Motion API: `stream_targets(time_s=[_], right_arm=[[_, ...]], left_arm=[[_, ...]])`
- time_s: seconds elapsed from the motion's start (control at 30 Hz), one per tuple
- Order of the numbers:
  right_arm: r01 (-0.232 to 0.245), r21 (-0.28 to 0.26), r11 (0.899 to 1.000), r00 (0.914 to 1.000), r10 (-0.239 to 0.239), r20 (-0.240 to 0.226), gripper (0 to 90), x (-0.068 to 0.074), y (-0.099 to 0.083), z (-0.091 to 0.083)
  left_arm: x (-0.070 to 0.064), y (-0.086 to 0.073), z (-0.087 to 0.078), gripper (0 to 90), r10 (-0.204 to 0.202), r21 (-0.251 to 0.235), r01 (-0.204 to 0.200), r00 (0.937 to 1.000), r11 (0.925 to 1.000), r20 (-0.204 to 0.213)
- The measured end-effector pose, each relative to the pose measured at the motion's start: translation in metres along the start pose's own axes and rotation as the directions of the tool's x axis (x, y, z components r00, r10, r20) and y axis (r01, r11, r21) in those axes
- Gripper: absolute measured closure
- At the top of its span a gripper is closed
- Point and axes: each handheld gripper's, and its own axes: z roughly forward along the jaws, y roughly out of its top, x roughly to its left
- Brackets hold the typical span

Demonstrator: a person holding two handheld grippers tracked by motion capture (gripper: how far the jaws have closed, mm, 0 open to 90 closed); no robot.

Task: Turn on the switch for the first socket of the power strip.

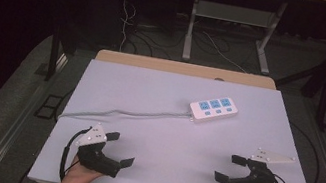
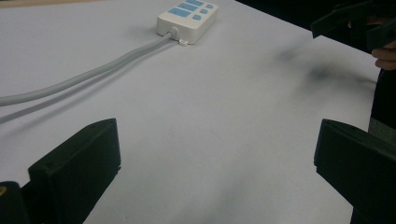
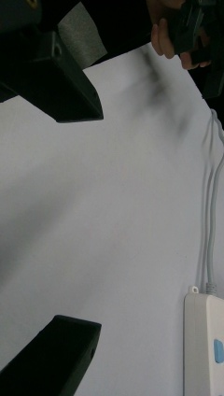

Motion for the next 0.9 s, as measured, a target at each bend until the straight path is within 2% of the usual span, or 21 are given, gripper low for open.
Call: stream_targets(time_s=[0.43, 0.9], right_arm=[[-0.004, 0.034, 0.999, 1.0, 0.004, 0.001, 0.5, 0.001, 0.009, 0.001], [0.008, 0.062, 0.998, 0.9999, -0.007, -0.009, 0.5, -0.004, 0.029, 0.008]], left_arm=[[-0.001, -0.001, 0.0, 0.0, 0.0, 0.005, 0.0, 1.0, 1.0, 0.003], [0.0, -0.001, -0.002, 0.0, -0.006, 0.006, 0.006, 0.9999, 1.0, -0.014]])
